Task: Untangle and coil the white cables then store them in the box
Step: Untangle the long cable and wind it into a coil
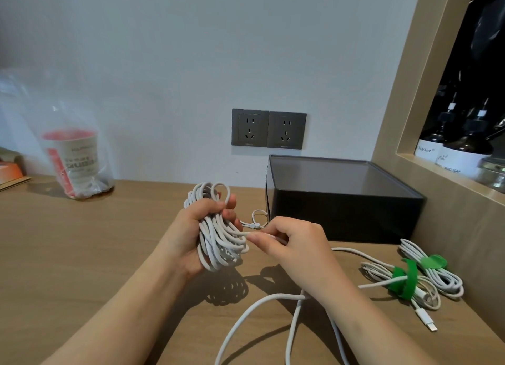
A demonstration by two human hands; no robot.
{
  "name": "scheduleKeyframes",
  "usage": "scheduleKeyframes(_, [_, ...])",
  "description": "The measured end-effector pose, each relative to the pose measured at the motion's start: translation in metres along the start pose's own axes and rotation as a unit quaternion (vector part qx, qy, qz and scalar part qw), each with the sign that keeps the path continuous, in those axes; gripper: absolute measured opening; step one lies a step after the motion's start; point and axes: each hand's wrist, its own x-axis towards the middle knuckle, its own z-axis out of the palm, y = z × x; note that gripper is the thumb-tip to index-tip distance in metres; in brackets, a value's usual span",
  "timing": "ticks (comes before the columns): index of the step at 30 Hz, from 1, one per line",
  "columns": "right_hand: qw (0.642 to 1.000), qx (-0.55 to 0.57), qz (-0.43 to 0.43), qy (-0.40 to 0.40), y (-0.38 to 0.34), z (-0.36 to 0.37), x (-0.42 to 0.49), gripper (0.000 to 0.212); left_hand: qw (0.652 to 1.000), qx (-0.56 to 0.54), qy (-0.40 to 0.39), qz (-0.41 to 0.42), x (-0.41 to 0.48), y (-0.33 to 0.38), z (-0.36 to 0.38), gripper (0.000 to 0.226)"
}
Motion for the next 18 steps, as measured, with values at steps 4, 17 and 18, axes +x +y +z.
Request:
scheduleKeyframes(4, [0.999,-0.015,0.049,-0.004,0.000,-0.001,0.000,0.039,0.999,0.017,-0.031,0.008,-0.002,0.001,0.000,0.013])
scheduleKeyframes(17, [0.987,0.061,0.125,-0.075,0.004,-0.008,0.004,0.027,0.994,-0.054,0.007,0.090,-0.005,0.010,0.007,0.020])
scheduleKeyframes(18, [0.986,0.063,0.137,-0.069,0.006,-0.011,0.004,0.025,0.993,-0.064,0.015,0.098,-0.004,0.012,0.006,0.025])
